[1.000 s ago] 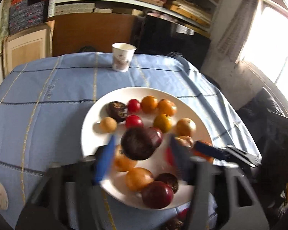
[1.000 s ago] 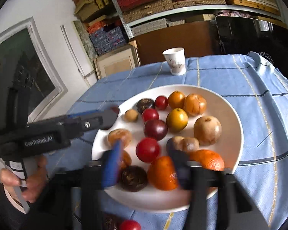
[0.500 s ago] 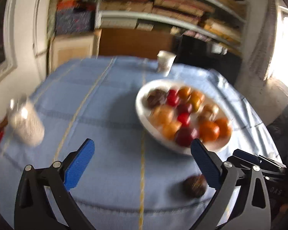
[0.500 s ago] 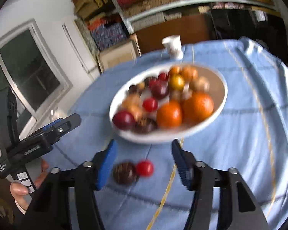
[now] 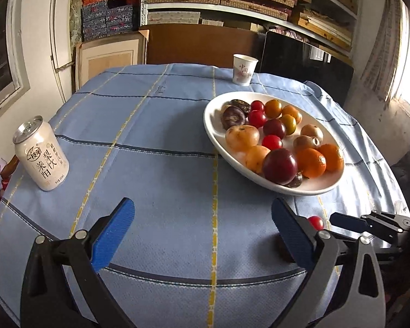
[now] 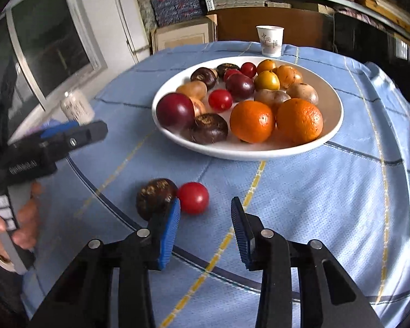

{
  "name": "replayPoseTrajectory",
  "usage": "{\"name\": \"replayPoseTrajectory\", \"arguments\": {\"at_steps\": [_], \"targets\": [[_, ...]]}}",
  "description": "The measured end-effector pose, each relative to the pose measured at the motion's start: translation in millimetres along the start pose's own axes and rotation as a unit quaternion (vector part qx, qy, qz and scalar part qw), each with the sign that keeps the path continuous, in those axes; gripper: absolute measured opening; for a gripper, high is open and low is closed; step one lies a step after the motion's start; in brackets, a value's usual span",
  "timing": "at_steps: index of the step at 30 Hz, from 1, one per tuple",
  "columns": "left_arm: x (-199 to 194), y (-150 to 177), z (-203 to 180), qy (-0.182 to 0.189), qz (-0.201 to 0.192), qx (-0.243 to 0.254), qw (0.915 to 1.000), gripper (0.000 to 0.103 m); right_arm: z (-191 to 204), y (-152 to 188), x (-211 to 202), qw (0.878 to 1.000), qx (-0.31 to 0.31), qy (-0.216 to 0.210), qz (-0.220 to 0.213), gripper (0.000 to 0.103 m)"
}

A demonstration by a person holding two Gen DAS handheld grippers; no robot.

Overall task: Organize fruits
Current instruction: 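Grasp the last red tomato with the right gripper while the left gripper grasps a brown passion fruit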

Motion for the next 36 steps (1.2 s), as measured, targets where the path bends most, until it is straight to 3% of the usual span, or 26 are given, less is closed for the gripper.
{"name": "replayPoseTrajectory", "arguments": {"at_steps": [16,32,36], "targets": [[-3,-1,-4,-0.001,-0.003,0.009,1.0000,0.098,2,-6,10,1.000,0.002,-0.011,0.001,0.037],[1,-1,2,-0.010,0.000,0.003,0.9999,0.098,3,-13,23,1.000,0.009,-0.028,0.007,0.026],[2,0,0,-0.007,0.003,0.006,1.0000,0.098,-4,-13,11,0.999,0.031,-0.027,-0.006,0.025]]}}
Point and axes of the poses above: each gripper's, at about its wrist camera, not at the fingertips, and x roughly the way its jaws point, z to its left, y to its underside, the point moved 5 cm from there along x, roughly the way its jaws point, and after that the axes turned 9 degrees about -y, right-handed, at the moved point
